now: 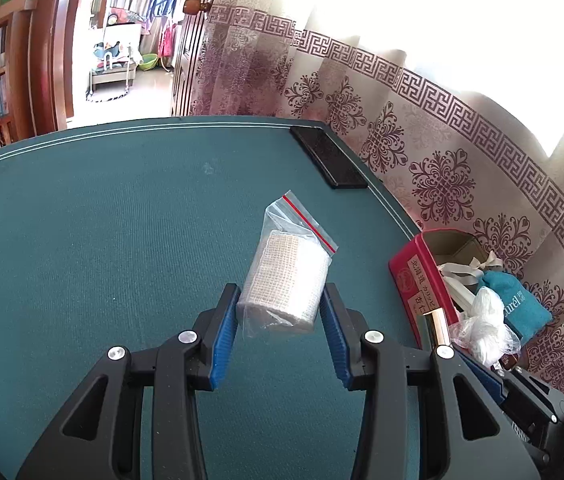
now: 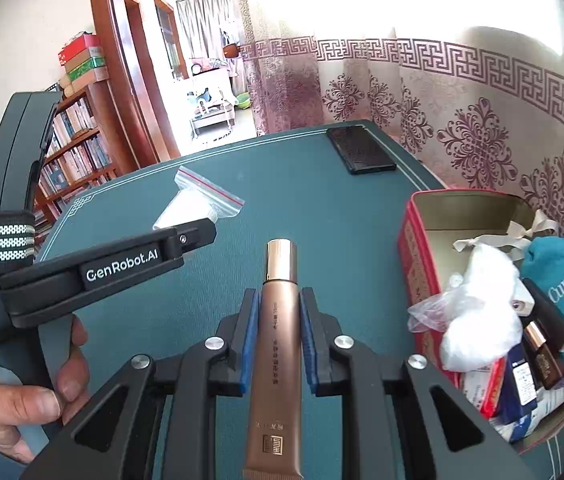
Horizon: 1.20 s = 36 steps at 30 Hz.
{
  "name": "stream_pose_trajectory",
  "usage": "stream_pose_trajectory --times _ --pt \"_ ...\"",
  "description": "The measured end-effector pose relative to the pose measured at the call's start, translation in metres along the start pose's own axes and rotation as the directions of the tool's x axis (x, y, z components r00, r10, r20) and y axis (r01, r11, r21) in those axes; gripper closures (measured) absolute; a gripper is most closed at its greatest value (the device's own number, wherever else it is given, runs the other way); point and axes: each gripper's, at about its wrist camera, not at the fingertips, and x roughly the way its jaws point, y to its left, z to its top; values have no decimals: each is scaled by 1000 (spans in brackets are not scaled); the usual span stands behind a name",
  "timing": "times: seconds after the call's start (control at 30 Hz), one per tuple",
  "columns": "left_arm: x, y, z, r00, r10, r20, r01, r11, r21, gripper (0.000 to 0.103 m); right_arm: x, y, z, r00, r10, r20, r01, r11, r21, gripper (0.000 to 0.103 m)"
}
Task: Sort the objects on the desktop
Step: 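Carry the bagged roll and beige tube over the tin box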
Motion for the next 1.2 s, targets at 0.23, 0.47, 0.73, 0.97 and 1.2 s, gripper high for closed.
stream_pose_trajectory --times 0.23,0.47,0.73,0.97,1.2 --pt "-7 -32 -8 998 -55 -7 55 996 69 59 -32 -43 5 994 -89 56 85 994 68 80" --pt "-13 -56 -14 997 -79 -7 79 988 132 59 -52 -81 4 984 -162 77 150 978 143 81" --pt "-23 -79 -20 991 -133 -16 134 974 182 59 -69 -117 -1 971 -220 92 198 959 205 81" --pt "-28 -99 -20 985 -171 -36 175 964 201 59 -74 -145 -5 968 -235 90 205 944 258 81" --pt "-24 -135 -17 979 -190 -70 202 946 255 59 -69 -164 -10 971 -227 75 198 938 285 81"
